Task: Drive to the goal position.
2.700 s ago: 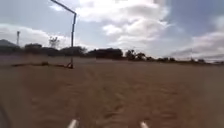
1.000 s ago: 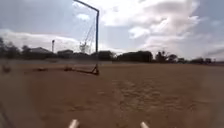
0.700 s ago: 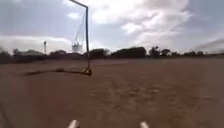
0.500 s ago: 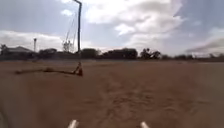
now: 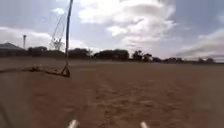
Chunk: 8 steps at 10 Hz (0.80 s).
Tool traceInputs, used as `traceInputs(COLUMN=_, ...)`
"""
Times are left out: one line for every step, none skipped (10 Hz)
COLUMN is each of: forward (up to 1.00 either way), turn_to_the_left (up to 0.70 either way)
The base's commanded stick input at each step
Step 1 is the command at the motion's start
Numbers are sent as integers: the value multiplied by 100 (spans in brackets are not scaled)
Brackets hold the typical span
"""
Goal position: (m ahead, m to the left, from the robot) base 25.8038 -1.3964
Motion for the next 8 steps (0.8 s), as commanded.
traceInputs(forward=70, turn_to_the_left=1)
traceInputs(forward=70, turn_to_the_left=27)
traceInputs(forward=70, turn_to_the_left=27)
traceInputs(forward=70, turn_to_the_left=14)
traceInputs(forward=70, turn_to_the_left=0)
traceInputs(forward=70, turn_to_the_left=8)
traceInputs(forward=70, turn_to_the_left=22)
traceInputs(forward=70, turn_to_the_left=0)
